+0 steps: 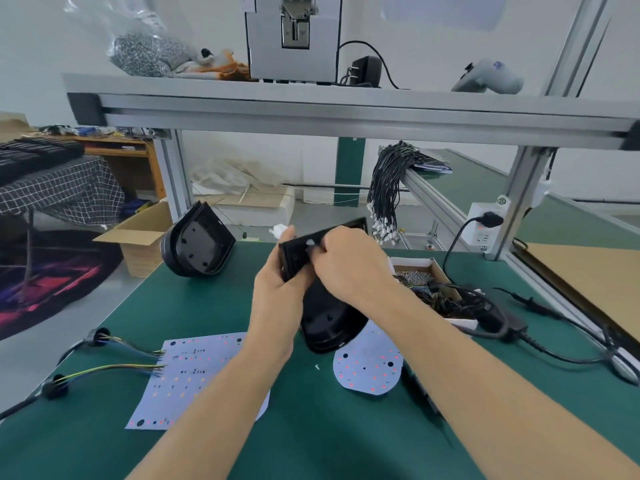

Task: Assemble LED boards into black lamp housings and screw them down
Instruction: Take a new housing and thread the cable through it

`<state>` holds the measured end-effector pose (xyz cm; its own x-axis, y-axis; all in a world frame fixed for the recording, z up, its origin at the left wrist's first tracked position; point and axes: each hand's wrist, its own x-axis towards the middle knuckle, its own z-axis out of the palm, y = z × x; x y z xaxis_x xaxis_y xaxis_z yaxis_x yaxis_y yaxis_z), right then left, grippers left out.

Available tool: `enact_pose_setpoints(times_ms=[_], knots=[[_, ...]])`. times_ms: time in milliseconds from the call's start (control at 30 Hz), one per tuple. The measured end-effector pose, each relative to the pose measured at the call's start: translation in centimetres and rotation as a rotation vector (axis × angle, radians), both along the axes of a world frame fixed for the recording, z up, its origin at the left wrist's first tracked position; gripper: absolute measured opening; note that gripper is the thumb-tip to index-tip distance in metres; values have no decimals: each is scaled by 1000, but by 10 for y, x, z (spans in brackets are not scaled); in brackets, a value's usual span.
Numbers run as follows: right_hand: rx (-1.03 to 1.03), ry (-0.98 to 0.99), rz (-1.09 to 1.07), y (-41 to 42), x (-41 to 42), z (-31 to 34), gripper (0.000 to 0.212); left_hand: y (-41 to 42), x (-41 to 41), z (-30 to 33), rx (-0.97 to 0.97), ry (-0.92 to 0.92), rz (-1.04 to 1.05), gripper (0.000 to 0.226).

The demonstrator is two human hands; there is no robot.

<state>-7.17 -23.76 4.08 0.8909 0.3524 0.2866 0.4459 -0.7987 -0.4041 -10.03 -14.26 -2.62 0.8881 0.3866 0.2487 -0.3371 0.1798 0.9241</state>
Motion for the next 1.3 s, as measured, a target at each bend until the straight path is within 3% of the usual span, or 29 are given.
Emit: enact_pose_setpoints(times_ms=[133,200,267,367,433,500,567,733,867,1000,1100,1200,1300], knots=[[5,124,152,-13,0,-15,27,18,7,11,-164,161,199,21],[71,300,246,-38,-2,-22,32,41,11,12,-324,215,312,21],[106,367,302,-64,-4,-26,22,66,15,9,-404,219,390,22],[258,203,265,-84,2,-21,5,71,14,7,-300,209,465,24],[312,15,222,-74,6,-18,11,49,9,6,-149,130,435,30],[255,-134,200,-49,8,-14,12,18,7,3,10,41,312,39],[137,-245,154,-23,9,-14,16,-7,8,1,70,20,226,32],[38,-347,154,-38,17,-17,37,10,19,20,-321,158,274,20],[99,-237,153,-83,39,-15,15,48,18,21,-403,140,339,19],[302,-210,215,-70,47,-7,8,27,17,11,-37,43,409,27],[203,-375,281,-32,38,-11,10,-8,20,3,168,-12,334,39],[168,-419,260,-13,33,-16,21,-19,25,10,-49,58,302,20],[73,-526,175,-33,38,-25,36,0,27,22,-231,124,324,19]])
